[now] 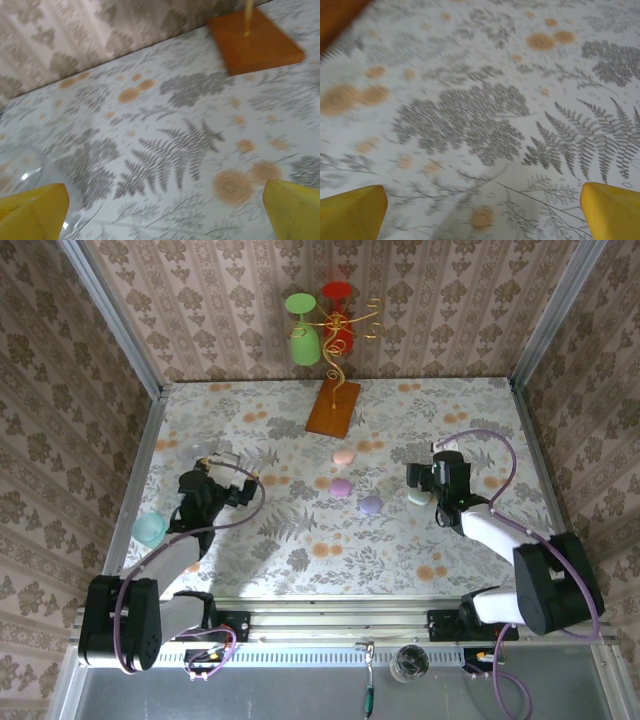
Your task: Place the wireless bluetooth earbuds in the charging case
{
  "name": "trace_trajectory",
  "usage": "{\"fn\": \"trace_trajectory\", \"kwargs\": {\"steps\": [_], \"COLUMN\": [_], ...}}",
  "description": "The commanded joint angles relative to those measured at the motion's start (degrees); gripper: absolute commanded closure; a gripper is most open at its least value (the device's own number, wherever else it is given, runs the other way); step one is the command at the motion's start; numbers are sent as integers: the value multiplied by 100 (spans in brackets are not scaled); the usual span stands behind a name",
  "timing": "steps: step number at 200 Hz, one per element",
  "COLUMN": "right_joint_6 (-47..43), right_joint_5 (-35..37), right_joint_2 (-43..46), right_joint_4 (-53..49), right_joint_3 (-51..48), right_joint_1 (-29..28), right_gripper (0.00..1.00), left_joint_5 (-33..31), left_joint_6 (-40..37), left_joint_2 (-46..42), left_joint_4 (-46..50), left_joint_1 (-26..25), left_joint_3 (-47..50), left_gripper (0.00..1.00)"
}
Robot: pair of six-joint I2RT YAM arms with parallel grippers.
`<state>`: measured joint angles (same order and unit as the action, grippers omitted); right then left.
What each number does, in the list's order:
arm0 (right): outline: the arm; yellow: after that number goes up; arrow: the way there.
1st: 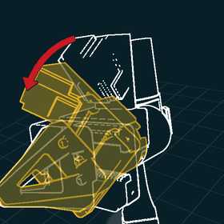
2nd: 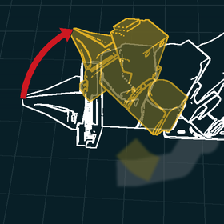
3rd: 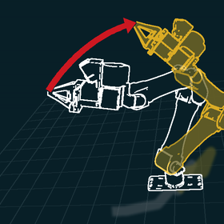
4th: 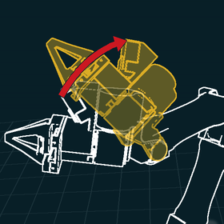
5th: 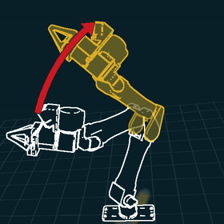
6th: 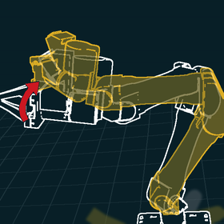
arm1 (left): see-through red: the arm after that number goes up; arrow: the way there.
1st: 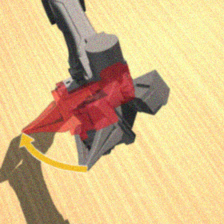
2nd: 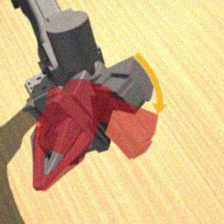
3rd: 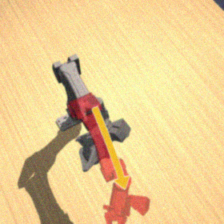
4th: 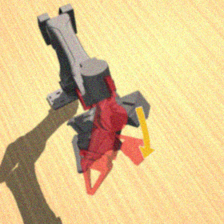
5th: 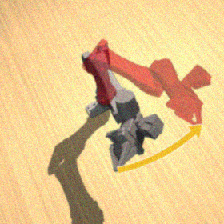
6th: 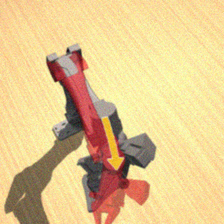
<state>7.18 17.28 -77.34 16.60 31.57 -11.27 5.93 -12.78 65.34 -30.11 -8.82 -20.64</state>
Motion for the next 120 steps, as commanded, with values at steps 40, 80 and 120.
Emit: {"fn": "trace_trajectory", "kwargs": {"steps": [40,80,120], "right_joint_6": [-974,-767,-773], "right_joint_5": [-46,-914,-1722], "right_joint_2": [-495,-739,-989], "right_joint_4": [2101,2578,3351], "right_joint_3": [-403,-578,-905], "right_joint_1": [256,705,949], "right_gripper": [0,0,0], "left_joint_5": [-488,-695,-938], "left_joint_6": [656,612,793], "left_joint_2": [790,1383,2415], "left_joint_4": [-1439,-1841,-2475], "left_joint_1": [393,467,640], "left_joint_3": [359,100,-86], "left_gripper": [0,0,0]}}
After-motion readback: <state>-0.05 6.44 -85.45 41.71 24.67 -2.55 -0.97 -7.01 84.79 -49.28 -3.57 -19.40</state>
